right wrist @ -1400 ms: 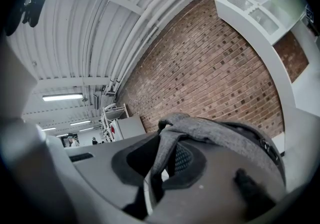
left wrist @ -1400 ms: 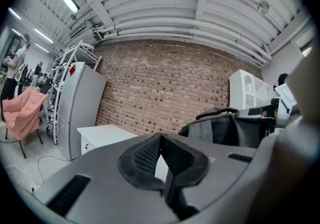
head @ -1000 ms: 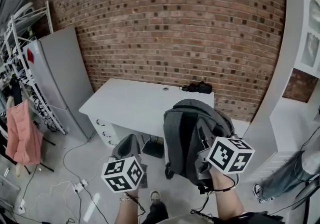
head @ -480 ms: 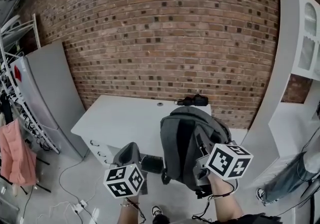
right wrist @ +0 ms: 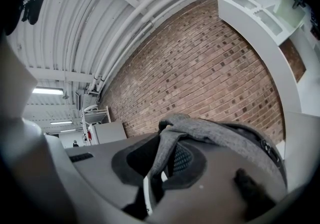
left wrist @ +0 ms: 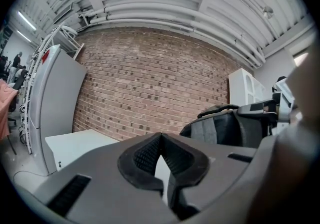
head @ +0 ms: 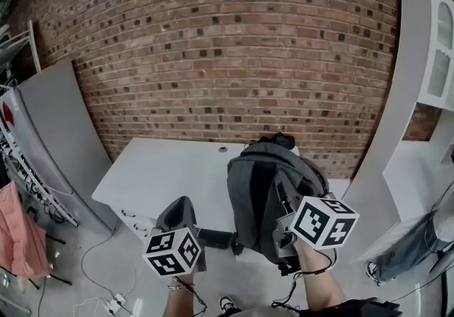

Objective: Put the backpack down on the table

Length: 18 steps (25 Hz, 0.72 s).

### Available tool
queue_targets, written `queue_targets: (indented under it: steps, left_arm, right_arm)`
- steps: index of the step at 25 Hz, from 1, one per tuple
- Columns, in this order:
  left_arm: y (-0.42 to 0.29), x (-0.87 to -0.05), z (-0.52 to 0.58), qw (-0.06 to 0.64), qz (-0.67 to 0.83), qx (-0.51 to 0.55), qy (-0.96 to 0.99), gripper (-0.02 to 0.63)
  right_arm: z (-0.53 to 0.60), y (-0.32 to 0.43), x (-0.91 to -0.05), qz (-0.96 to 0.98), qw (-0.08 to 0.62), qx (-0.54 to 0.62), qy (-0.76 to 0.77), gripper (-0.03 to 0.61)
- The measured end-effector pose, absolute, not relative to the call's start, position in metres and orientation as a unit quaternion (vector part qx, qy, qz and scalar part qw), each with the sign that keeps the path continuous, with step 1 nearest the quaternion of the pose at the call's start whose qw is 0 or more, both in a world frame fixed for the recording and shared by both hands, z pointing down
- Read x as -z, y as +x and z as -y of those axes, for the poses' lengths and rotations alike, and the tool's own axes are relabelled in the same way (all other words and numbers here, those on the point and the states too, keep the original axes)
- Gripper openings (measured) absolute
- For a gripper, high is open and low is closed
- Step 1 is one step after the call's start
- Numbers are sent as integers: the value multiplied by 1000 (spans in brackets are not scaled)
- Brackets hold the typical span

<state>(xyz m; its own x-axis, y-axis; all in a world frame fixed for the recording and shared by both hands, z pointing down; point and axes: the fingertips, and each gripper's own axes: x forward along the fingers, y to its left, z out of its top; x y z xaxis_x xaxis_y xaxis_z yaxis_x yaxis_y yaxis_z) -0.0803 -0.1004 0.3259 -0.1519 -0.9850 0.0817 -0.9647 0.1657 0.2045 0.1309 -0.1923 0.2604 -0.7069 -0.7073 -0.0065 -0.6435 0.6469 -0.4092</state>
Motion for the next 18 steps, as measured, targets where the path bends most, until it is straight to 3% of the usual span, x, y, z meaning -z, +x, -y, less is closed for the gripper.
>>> queue_targets:
  steps: [18]
  left_arm:
    - [-155,-307,234,82,709,54,699,11]
  right_arm:
    - [293,78,-250,-869,116,186,-443,48]
